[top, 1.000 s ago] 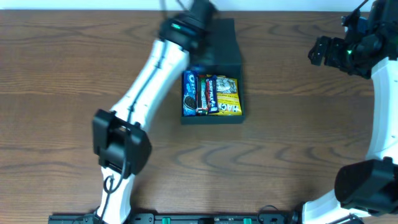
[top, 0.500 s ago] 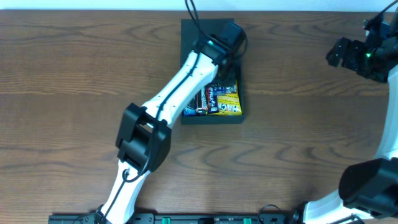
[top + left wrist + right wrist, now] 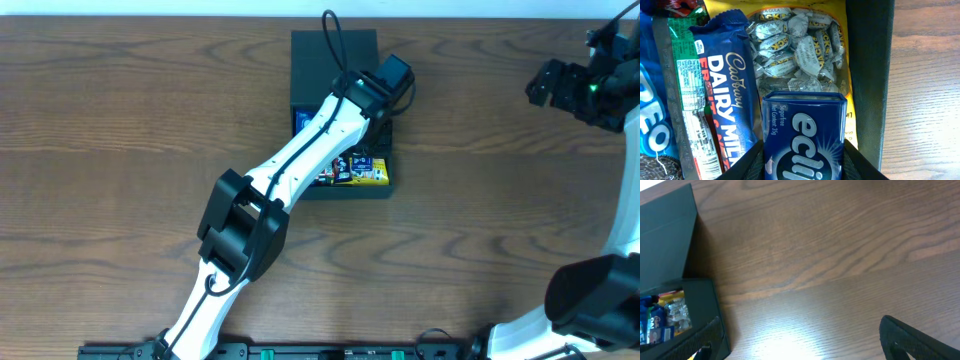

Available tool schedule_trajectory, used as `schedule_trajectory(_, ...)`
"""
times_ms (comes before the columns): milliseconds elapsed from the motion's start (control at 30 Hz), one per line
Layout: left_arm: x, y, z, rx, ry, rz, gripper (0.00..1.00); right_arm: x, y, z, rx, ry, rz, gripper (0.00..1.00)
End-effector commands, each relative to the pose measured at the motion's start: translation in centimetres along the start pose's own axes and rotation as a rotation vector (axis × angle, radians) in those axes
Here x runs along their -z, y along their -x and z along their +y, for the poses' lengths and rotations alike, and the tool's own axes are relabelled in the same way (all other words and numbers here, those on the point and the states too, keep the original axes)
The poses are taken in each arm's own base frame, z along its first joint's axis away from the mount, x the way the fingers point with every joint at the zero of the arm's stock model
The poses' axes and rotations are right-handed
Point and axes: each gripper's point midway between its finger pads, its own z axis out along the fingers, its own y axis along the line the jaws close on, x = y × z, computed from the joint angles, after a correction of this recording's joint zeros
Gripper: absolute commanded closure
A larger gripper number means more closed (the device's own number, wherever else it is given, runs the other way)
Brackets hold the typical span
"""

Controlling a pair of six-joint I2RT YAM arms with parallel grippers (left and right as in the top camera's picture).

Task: Pack container
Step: 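Lower the Eclipse tin into the box and release it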

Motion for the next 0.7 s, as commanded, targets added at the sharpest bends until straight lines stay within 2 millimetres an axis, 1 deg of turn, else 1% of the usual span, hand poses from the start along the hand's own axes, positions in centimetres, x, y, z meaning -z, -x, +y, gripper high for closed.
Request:
schedule_trajectory(0, -0.8, -0.3, 0.6, 0.021, 0.023, 0.018, 0.40, 1.0, 0.4, -0.3, -0.017, 0.000, -0.027, 0.01)
schedule_trajectory(67, -0.7, -0.3, 0.6, 0.013, 0.023, 0.018, 0.36, 1.0, 0.4, -0.3, -0.017, 0.000, -0.027, 0.01)
schedule_trajectory(167, -0.6, -0.2, 0.5, 0.000, 0.020, 0.015, 0.35, 1.0, 0.4, -0.3, -0.017, 0.000, -0.027, 0.01)
schedule_trajectory(267, 0.2, 0.1, 0.4, -0.027, 0.009, -0.002, 0.35, 1.0, 0.4, -0.2, -0.017, 0.005, -0.026, 0.01)
schedule_trajectory(333, 1.4, 0.7, 0.1, -0.046, -0.009, -0.030, 0.35, 0.9, 0.4, 0.2, -0.017, 0.028, -0.025, 0.01)
schedule_trajectory(400, 3.3, 1.7, 0.1, -0.049, -0.023, -0.081, 0.35, 0.8, 0.3, 0.6, -0.017, 0.054, -0.020, 0.01)
schedule_trajectory(467, 5.6, 3.5, 1.3, -0.028, 0.002, -0.168, 0.34, 0.4, 0.2, 0.9, -0.017, 0.070, -0.010, 0.01)
schedule_trajectory(500, 6.8, 4.5, 2.2, -0.010, 0.015, -0.213, 0.30, 0.1, 0.1, 1.2, -0.016, 0.085, -0.001, 0.01)
schedule_trajectory(533, 7.6, 5.4, 3.0, 0.011, 0.017, -0.242, 0.29, -0.1, 0.1, 1.5, -0.016, 0.101, 0.006, 0.01)
schedule_trajectory(600, 8.6, 7.2, 5.1, 0.066, -0.001, -0.276, 0.29, -0.9, -0.2, 2.5, -0.003, 0.144, 0.028, 0.01)
schedule_trajectory(667, 8.9, 9.3, 8.0, 0.144, -0.042, -0.283, 0.29, -2.1, -0.5, 3.9, 0.012, 0.195, 0.060, 0.01)
